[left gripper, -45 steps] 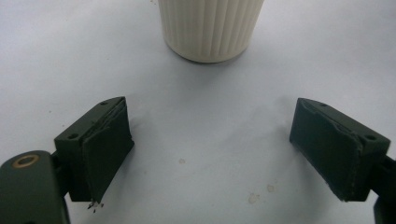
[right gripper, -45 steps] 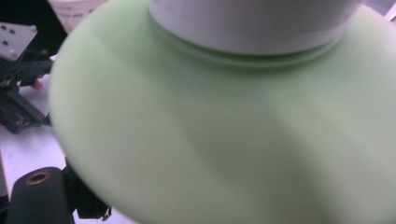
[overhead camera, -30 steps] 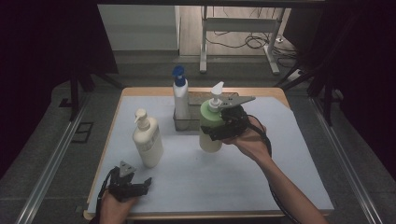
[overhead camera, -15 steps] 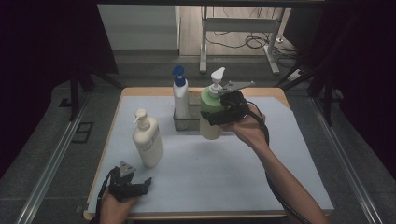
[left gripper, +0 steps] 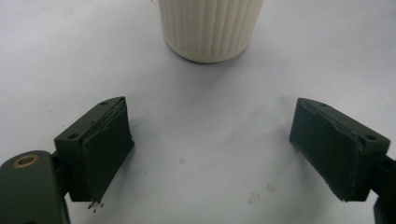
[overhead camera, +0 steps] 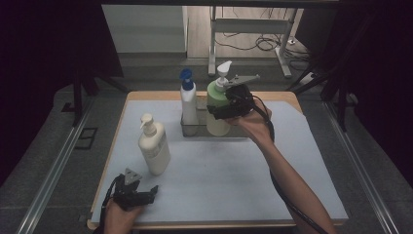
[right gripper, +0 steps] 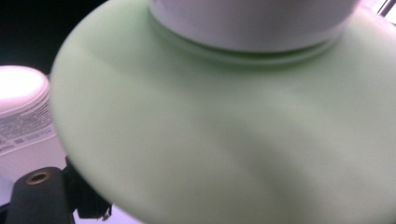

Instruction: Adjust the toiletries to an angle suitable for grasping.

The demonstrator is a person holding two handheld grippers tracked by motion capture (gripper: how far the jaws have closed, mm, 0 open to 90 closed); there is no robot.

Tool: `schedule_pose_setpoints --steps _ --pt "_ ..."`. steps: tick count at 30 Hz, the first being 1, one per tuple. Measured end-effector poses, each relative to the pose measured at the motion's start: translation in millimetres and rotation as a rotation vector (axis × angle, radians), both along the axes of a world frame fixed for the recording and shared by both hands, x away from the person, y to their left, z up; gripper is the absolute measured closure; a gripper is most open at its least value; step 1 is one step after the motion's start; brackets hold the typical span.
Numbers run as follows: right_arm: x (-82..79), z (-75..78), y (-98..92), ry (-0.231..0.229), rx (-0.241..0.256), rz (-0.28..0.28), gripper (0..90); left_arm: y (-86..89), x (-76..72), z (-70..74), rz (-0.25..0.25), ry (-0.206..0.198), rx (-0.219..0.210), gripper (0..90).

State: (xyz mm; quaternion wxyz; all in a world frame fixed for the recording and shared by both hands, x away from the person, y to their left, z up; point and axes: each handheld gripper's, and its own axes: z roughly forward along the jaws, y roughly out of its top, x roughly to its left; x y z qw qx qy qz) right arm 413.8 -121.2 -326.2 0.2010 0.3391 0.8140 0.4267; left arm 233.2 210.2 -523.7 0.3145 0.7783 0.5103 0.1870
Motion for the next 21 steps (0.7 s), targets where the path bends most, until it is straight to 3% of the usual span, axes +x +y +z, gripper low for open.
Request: schedule_pose_setpoints --steps 21 --pt "39.7 -8.7 14.5 -0.005 0.011 -0.062 12.3 0.0 -0.1 0.0 0.0 0.0 -0.002 12.2"
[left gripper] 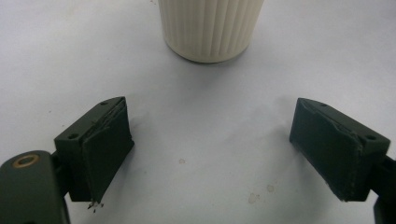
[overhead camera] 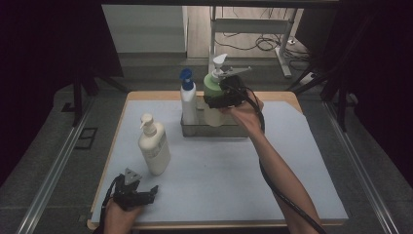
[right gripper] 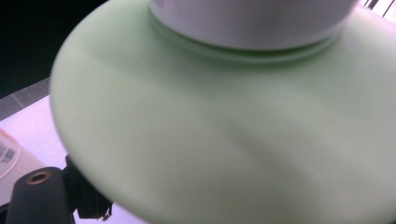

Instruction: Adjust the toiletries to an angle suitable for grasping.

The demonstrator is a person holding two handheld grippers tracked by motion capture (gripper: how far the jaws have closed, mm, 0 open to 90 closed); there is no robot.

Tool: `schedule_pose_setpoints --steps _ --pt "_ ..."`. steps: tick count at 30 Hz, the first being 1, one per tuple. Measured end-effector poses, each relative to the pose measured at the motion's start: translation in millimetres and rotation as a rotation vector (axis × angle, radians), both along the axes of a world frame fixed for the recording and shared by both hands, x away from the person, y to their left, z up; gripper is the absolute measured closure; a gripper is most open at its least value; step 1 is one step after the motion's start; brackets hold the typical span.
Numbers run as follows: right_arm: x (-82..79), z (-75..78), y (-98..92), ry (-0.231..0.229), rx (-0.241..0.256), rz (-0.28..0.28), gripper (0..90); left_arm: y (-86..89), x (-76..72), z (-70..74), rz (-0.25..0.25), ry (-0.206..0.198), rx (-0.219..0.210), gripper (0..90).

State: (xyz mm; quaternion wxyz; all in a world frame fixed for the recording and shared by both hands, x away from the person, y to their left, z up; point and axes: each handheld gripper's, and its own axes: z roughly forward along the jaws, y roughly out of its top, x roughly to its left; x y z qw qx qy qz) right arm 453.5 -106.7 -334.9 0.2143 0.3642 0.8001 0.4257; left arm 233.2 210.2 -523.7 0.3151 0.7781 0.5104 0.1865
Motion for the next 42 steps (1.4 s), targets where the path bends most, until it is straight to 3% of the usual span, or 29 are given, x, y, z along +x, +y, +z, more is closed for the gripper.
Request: schedule_pose_setpoints --steps 14,42 --pt "22.0 -18.6 9.1 -0.005 -0.015 -0.036 12.2 0.1 0.0 0.2 0.0 0.002 0.0 12.2" --pt "25.9 -62.6 6.5 0.062 -0.055 -0.023 12.3 0.2 0.0 0.2 -0.001 0.003 0.002 12.2"
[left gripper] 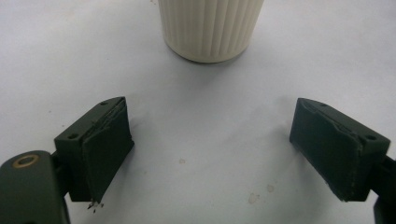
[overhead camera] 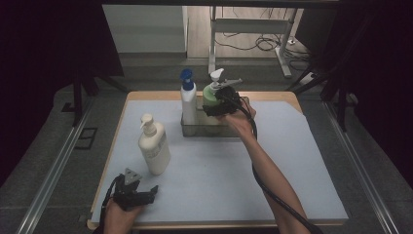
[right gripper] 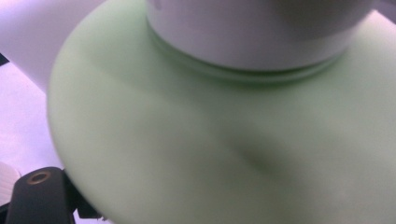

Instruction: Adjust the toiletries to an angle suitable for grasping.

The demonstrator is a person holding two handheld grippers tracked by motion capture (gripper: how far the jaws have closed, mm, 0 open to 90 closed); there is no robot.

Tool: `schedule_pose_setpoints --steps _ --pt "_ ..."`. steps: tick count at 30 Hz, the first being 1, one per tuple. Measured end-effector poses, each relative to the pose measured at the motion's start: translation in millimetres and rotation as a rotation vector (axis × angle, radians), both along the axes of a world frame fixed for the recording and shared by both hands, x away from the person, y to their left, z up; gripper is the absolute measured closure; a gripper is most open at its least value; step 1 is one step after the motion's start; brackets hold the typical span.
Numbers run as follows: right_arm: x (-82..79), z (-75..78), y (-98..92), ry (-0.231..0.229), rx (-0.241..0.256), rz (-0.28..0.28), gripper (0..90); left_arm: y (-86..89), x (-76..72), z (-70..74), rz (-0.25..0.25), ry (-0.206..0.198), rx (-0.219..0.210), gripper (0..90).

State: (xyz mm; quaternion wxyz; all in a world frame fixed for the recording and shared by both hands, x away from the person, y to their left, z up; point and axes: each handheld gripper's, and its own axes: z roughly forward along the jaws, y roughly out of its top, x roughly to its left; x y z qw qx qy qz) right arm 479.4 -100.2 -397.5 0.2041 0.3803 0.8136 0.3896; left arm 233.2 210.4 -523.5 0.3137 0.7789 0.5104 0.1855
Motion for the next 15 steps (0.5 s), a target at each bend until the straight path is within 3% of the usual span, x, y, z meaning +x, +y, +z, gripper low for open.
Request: schedule_pose_setpoints --steps 10,15 --pt "2.0 -15.2 -2.3 0.031 -0.01 -0.004 12.1 -0.1 0.0 0.1 0.0 0.001 0.001 12.2" --pt "2.9 -15.8 -3.5 0.034 -0.012 0.002 11.8 -0.1 -0.1 0.1 0.001 0.0 0.001 12.2"
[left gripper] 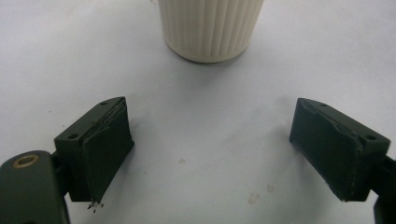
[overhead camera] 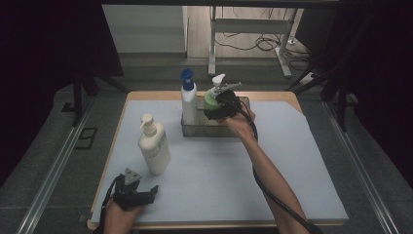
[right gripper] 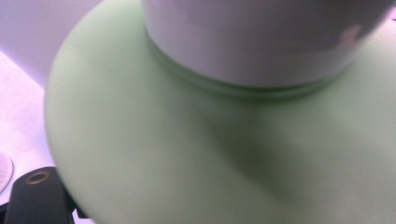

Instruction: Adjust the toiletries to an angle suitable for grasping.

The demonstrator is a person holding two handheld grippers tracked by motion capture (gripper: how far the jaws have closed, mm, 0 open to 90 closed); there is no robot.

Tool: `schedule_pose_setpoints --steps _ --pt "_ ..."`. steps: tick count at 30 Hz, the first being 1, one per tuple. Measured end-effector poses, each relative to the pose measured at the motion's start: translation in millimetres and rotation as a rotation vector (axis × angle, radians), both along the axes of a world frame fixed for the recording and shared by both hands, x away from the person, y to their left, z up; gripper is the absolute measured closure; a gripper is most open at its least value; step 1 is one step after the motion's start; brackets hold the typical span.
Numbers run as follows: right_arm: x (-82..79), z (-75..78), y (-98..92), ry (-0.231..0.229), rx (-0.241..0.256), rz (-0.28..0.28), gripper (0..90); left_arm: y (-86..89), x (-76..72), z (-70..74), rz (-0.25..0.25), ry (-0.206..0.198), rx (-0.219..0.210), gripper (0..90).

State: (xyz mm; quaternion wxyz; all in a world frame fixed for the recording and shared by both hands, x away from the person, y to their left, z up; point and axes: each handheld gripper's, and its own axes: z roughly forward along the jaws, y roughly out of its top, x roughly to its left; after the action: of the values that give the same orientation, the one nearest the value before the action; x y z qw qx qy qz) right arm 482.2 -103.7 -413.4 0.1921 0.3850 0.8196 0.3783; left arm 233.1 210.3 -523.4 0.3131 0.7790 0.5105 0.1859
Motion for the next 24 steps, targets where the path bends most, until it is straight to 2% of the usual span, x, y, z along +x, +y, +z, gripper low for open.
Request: schedule_pose_setpoints --steps 10,17,19,20,24 --pt "2.4 -0.2 -1.4 0.01 0.002 -0.011 10.2 0.0 0.0 0.0 0.0 0.0 -0.001 12.2" --pt "-3.6 3.9 -6.9 0.013 -0.005 -0.001 5.4 -0.1 0.0 -0.1 0.0 -0.001 -0.001 12.2" --pt "-6.9 7.3 -12.9 0.006 0.013 -0.004 4.3 -0.1 0.0 -0.2 0.001 -0.001 -0.001 12.2" --pt "-7.7 8.0 -14.4 0.018 0.018 0.001 3.8 -0.1 0.0 -0.1 0.001 -0.001 -0.001 12.2" --pt "-13.3 10.6 -20.8 0.013 0.02 0.007 3.6 -0.1 -0.1 -0.2 0.001 -0.001 -0.001 12.2"
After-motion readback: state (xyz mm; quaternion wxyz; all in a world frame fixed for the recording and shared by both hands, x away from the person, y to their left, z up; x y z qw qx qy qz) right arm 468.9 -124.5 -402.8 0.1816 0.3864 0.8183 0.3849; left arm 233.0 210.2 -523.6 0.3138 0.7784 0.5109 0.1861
